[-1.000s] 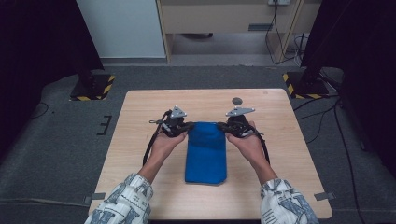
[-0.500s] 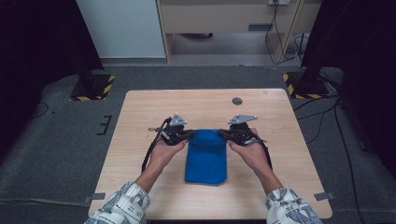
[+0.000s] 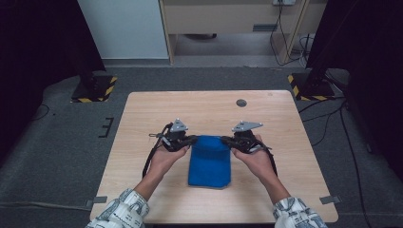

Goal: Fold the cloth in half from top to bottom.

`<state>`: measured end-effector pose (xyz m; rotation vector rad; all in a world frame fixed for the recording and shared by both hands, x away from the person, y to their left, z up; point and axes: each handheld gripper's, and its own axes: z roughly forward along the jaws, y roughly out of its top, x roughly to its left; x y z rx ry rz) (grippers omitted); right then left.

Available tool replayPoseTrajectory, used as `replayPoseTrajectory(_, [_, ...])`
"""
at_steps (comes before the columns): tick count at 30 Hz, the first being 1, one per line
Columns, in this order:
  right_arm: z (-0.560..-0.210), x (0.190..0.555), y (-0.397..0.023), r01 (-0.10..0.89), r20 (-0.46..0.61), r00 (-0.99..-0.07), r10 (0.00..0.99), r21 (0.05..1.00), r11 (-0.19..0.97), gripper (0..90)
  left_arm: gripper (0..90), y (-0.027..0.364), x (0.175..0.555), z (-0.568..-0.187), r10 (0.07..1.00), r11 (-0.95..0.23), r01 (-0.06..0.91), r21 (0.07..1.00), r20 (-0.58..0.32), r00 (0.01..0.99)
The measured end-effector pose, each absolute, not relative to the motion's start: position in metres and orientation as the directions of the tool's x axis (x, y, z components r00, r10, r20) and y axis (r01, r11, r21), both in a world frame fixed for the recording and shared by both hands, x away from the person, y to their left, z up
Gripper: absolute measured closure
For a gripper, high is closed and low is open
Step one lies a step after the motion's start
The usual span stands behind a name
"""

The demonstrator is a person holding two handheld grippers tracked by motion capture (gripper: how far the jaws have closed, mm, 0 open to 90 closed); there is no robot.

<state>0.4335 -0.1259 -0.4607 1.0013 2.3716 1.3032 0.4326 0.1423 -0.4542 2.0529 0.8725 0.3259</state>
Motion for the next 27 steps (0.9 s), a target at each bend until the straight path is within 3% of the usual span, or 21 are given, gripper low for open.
replayPoseTrajectory(27, [-0.463,0.410,-0.128,0.420,0.087,-0.754,0.651,0.825,0.377,85.6,84.1,0.145,0.413,-0.456,0.660,-0.393,0.451,0.801,-0.096,0.745])
